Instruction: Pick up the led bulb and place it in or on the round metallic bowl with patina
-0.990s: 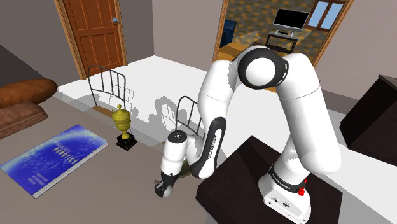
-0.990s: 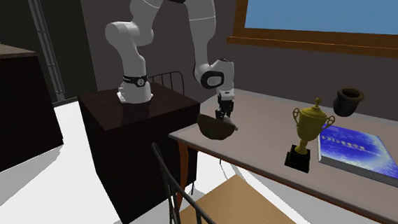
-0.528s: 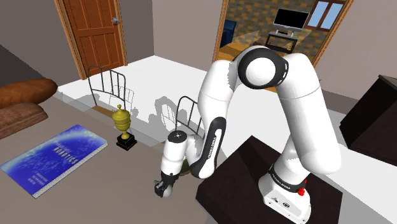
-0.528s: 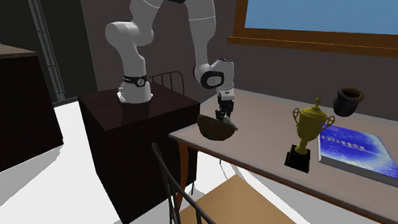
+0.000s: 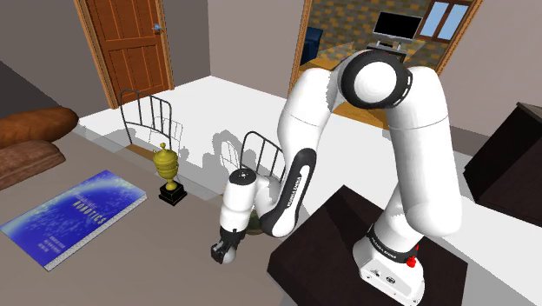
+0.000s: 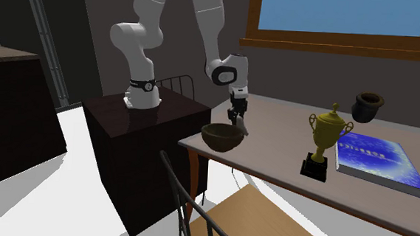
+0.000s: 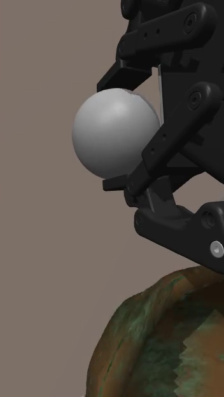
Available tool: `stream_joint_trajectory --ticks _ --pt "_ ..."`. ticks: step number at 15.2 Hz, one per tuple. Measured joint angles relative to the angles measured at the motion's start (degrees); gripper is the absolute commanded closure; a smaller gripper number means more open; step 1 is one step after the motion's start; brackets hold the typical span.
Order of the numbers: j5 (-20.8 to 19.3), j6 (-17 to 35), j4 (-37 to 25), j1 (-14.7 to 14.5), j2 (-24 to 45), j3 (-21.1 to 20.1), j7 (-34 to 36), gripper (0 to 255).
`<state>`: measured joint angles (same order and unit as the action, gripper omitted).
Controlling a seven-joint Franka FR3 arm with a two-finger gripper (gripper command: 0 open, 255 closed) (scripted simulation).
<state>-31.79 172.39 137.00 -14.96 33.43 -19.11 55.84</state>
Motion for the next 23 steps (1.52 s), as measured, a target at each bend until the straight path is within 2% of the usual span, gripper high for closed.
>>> stream_joint_trajectory --ticks 12,23 --pt "7.0 -7.0 3.6 10.2 -9.1 -11.9 -5.2 255" --pt "19.2 -14.2 5.6 21.4 -18.4 -25.6 -13.7 255"
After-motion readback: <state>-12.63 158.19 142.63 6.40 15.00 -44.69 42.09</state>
